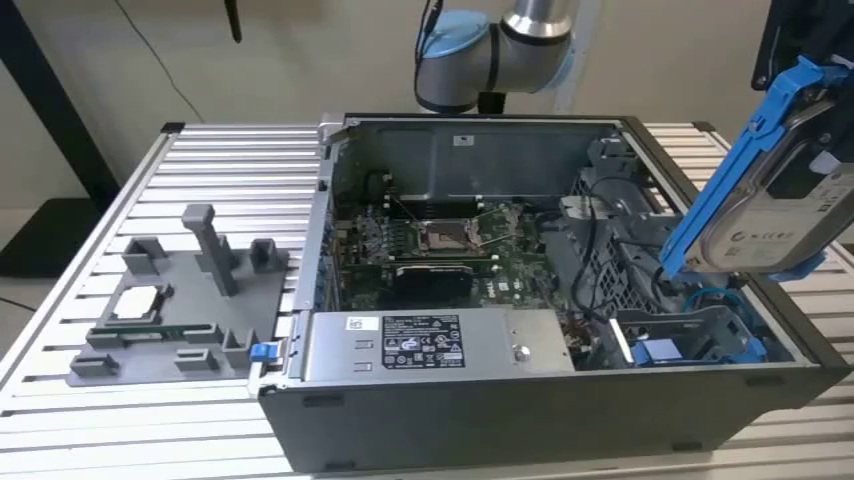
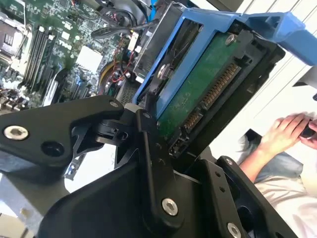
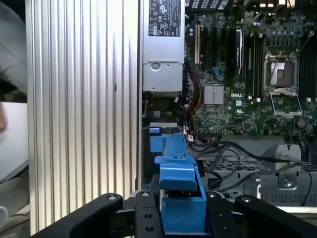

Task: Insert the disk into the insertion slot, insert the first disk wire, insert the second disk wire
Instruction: 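Insert the disk into the insertion slot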

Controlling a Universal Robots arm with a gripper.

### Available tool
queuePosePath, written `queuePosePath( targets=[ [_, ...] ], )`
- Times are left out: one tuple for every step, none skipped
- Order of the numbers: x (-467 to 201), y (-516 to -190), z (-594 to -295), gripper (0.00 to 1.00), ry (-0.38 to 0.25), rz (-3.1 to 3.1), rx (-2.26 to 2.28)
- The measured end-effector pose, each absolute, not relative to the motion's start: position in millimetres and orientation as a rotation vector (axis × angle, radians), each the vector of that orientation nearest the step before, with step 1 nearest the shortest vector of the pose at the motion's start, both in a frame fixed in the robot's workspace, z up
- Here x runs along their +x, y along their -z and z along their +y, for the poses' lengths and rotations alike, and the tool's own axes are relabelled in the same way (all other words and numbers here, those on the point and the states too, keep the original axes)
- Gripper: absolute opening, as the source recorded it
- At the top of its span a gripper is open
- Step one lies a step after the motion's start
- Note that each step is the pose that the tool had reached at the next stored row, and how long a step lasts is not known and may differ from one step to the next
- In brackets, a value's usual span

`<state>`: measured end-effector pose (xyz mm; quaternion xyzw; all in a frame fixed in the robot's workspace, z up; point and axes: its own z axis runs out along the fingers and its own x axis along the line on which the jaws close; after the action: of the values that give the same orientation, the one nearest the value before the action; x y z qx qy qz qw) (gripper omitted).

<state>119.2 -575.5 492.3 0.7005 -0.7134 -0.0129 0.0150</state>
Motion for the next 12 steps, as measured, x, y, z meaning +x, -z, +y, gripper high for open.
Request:
queuePosePath(
  targets=[
    [119.2, -491.4, -575.5, 0.0, 0.04, -2.22, 2.18],
    [119.1, -490.6, -575.5, 0.0, 0.04, -2.22, 2.18],
    [119.2, -489.9, -575.5, 0.0, 0.04, -2.22, 2.18],
    [119.2, -488.9, -575.5, 0.0, 0.04, -2.22, 2.18],
    [119.2, -488.0, -575.5, 0.0, 0.04, -2.22, 2.18],
    [119.2, -487.0, -575.5, 0.0, 0.04, -2.22, 2.18],
    [119.2, -486.2, -575.5, 0.0, 0.04, -2.22, 2.18],
    [119.2, -485.3, -575.5, 0.0, 0.04, -2.22, 2.18],
    [119.2, -484.4, -575.5, 0.0, 0.04, -2.22, 2.18],
    [119.2, -483.6, -575.5, 0.0, 0.04, -2.22, 2.18],
    [119.2, -482.9, -575.5, 0.0, 0.04, -2.22, 2.18],
    [119.2, -482.0, -575.5, 0.0, 0.04, -2.22, 2.18]
  ],
)
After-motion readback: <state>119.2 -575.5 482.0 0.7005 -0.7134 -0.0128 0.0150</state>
